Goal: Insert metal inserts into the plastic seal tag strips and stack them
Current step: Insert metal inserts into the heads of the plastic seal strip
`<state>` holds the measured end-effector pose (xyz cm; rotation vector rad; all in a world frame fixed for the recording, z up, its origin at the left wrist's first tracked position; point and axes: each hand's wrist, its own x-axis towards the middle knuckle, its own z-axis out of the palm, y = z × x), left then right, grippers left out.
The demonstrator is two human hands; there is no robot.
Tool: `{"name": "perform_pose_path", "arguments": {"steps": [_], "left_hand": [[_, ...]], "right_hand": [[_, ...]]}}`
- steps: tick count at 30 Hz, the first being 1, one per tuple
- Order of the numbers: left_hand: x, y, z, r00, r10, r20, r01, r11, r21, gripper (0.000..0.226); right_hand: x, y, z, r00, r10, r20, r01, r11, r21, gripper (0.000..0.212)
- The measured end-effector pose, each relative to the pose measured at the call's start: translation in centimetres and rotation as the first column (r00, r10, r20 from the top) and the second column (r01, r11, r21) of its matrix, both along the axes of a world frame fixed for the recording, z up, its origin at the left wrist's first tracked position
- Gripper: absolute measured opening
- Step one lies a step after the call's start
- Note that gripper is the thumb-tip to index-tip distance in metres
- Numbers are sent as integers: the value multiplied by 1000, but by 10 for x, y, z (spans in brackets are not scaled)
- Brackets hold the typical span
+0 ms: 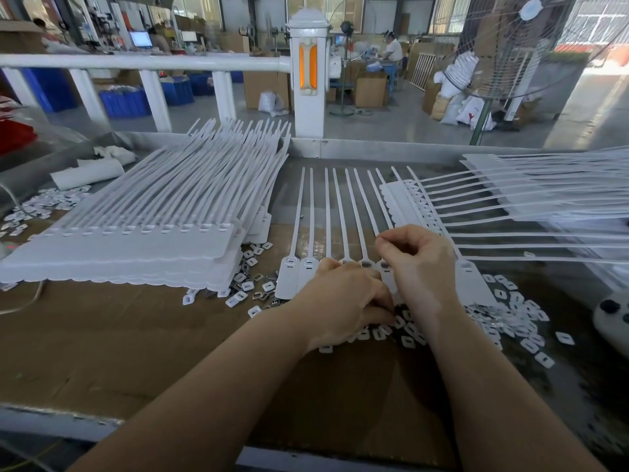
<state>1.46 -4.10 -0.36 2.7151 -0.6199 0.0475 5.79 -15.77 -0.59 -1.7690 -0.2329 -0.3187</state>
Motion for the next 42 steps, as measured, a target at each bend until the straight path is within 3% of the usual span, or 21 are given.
{"name": "perform_pose_path", "arguments": {"steps": [3,6,11,20,42], "left_hand": [[2,4,0,997,77,11,-74,987,-143,18],[12,16,5,962,269,-42,-269,919,-289,13],[31,31,4,894,447,-39,-440,856,-273,12],[43,24,2,887,455,-79,-462,871,-168,18],[46,27,0,898,436,-60,-436,864,-252,17]], "right_hand": [[0,-1,-1,1000,5,1,-5,1000,5,23],[1,-1,-2,1000,9,-3,-9,1000,15,24],[2,0,-3,1000,7,-16,-7,1000,-3,18],[3,0,-5,999,7,-35,-9,999,-44,11],[4,0,-6,999,3,-37,-7,996,-93,13]]}}
